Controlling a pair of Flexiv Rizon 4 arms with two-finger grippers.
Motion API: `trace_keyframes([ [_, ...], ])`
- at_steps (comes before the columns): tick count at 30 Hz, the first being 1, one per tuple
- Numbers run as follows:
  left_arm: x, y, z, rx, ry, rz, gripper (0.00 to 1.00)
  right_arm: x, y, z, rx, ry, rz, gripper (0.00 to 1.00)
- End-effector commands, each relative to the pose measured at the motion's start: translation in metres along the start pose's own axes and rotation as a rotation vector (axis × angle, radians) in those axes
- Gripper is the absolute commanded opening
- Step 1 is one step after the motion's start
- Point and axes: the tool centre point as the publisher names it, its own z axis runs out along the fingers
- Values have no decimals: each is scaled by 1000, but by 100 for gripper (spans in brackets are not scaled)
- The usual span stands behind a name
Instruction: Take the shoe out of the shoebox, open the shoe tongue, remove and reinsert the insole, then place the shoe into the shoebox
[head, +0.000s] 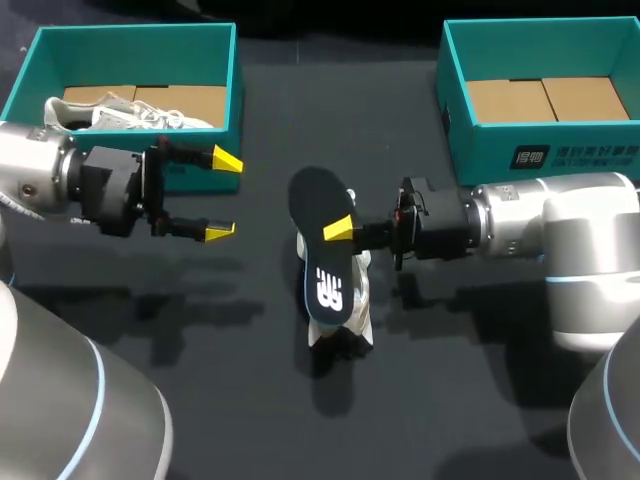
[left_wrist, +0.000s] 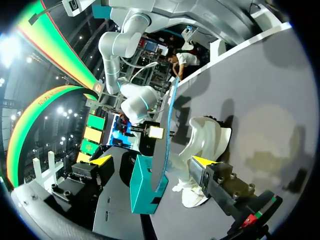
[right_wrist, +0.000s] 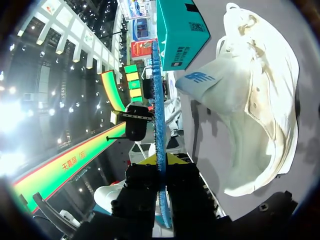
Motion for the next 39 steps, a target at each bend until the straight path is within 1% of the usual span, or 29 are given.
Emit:
trace_keyframes([
  [1, 9, 3, 14, -45, -50, 26, 100, 4, 3, 14, 5, 0, 11, 0],
  [5, 7, 9, 17, -85, -99, 50, 100, 11, 5, 19, 12, 12, 19, 0],
  [7, 4, 11, 18, -87, -123, 55, 100, 14, 8, 23, 4, 11, 21, 0],
  [8, 4, 11, 18, -87, -123, 55, 100, 16, 10, 25, -6, 7, 22, 0],
  [18, 4, 11, 18, -87, -123, 55, 100, 16, 10, 25, -6, 7, 22, 0],
  [19, 6, 12, 22, -97, -129, 64, 100, 16, 10, 25, -6, 7, 22, 0],
  [21, 8, 12, 28, -86, -145, 71, 100, 17, 12, 29, -29, 34, 11, 0],
  [24, 9, 10, 37, -90, -152, 109, 100, 18, 16, 39, -46, 36, 10, 0],
  [26, 9, 13, 42, -85, -157, 114, 100, 18, 17, 42, -58, 31, 17, 0],
  [32, 2, 20, 48, -95, -171, 136, 100, 19, 17, 47, -71, 23, 36, 0],
  [33, 1, 21, 49, -101, -171, 137, 91, 18, 17, 47, -72, 23, 38, 0],
  [34, 0, 23, 51, -100, -171, 138, 75, 18, 17, 47, -73, 22, 41, 0],
  [35, -1, 23, 52, -100, -171, 139, 68, 18, 17, 47, -74, 21, 44, 0],
  [37, -1, 25, 55, -107, -170, 146, 47, 18, 17, 47, -75, 19, 48, 0],
  [39, -1, 26, 58, -107, -166, 147, 42, 19, 17, 46, -76, 19, 49, 0],
])
